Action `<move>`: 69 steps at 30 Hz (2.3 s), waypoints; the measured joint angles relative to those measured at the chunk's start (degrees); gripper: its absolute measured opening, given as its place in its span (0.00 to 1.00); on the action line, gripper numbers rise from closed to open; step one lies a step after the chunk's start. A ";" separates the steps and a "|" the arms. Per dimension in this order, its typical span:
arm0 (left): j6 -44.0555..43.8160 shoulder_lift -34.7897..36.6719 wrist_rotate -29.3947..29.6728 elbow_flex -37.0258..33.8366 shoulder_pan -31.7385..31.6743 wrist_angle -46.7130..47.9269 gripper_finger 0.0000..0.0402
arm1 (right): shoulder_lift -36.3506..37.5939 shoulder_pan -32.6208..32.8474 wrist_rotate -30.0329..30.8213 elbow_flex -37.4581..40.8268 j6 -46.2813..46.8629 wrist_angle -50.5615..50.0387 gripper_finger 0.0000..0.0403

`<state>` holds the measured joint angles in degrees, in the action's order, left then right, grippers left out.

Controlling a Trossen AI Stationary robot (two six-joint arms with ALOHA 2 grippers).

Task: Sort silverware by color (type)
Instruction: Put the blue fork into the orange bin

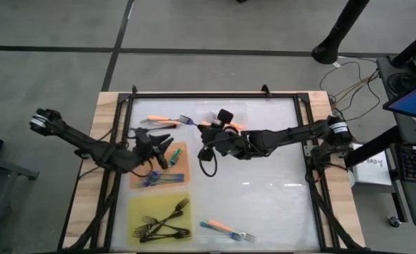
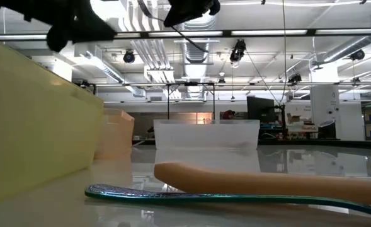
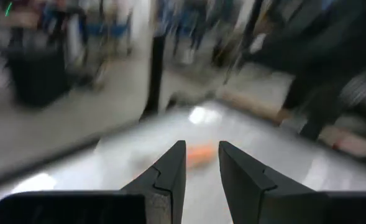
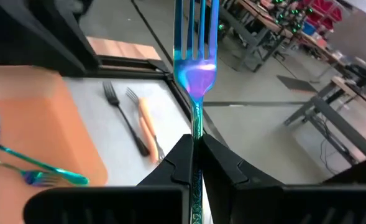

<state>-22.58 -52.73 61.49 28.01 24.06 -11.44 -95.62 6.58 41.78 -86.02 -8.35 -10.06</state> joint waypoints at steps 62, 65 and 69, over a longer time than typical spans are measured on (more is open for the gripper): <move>37.84 -18.16 -11.14 -1.40 -8.82 -66.84 0.01 | -3.95 -0.08 -4.19 0.04 -11.72 16.89 0.03; 37.35 -18.16 -10.92 -1.40 -8.84 -66.83 0.00 | -3.95 -0.08 -4.19 0.04 -11.70 16.88 0.03; 37.26 -17.84 -10.86 -1.40 -8.82 -66.60 0.00 | -3.93 -0.08 -4.56 0.04 -12.25 16.47 0.08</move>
<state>14.68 -70.57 50.63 26.61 15.25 -78.04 -99.55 6.50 37.21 -85.97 -20.61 6.40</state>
